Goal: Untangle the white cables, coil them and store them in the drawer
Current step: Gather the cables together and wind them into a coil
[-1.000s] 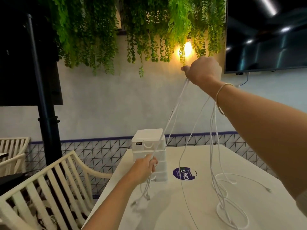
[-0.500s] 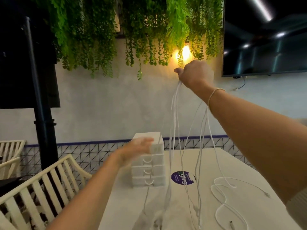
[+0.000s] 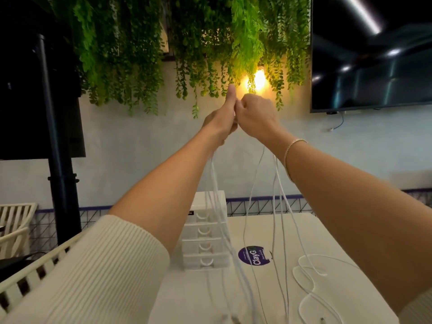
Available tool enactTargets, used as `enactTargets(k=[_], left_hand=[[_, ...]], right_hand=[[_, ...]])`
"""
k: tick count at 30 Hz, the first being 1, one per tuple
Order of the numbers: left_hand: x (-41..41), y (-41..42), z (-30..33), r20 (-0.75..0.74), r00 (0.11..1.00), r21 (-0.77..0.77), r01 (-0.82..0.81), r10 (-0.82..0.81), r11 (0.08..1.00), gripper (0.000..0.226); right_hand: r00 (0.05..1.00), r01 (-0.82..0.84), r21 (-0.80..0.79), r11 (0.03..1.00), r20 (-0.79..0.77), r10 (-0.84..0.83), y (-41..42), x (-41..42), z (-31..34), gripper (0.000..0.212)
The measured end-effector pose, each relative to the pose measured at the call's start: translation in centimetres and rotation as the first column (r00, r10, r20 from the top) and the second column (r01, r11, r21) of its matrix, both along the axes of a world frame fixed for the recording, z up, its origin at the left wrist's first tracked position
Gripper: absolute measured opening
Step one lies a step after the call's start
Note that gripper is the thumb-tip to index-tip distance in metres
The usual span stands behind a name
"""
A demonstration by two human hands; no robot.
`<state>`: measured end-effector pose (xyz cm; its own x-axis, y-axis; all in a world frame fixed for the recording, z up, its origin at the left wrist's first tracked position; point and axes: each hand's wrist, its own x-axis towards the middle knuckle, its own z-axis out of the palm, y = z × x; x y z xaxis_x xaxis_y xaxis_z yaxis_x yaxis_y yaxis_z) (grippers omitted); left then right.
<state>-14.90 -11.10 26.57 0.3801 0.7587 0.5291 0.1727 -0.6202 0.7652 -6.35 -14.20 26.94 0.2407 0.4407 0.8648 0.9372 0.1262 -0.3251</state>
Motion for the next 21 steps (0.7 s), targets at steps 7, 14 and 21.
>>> enactTargets(k=[7,14,21], left_hand=[[-2.3,2.8,0.4,0.342,0.924,-0.156,-0.126,0.173,0.980,0.033],[-3.8,4.6,0.2,0.446,0.818,-0.245,-0.279,0.363,0.929,0.027],[-5.1,5.2,0.7,0.543,0.729,-0.306,-0.290,0.416,0.907,0.033]], right_hand=[[0.692,-0.680,-0.033,0.733,-0.361,0.625,-2.2,1.8,-5.6,0.023],[0.792,-0.591,-0.216,0.777,-0.341,0.507,-2.1,3.1,-14.6,0.013],[0.935,-0.336,-0.385,0.860,-0.249,0.254,-1.1,7.1,-23.5,0.025]])
